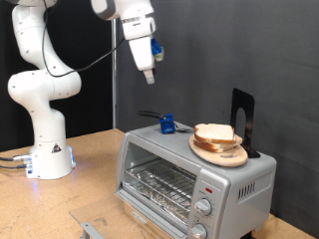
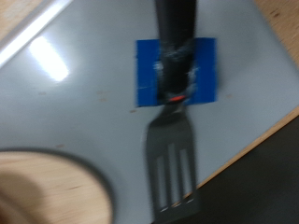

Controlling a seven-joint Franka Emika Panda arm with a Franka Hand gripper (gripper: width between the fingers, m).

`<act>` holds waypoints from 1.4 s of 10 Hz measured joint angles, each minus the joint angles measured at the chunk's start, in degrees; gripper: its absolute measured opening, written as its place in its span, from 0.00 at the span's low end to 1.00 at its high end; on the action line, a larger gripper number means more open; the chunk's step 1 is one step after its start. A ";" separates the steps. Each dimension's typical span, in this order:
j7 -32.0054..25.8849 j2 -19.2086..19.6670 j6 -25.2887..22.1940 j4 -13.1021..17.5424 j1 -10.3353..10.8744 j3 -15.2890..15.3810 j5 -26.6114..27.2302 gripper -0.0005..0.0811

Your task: Make a piece of toast with the oven

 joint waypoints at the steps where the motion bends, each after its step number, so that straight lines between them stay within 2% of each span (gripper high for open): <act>1: -0.33 1.59 -1.93 1.63 0.20 0.05 0.00 1.00; 4: 0.24 1.22 1.71 -0.45 0.15 0.74 -0.47 1.00; 10: 3.07 1.56 11.65 -7.83 0.18 7.03 -1.97 1.00; 12: 4.51 1.64 15.25 -9.75 0.07 8.49 -2.01 1.00; 14: 4.74 2.45 16.74 -10.86 -0.08 9.44 -2.02 1.00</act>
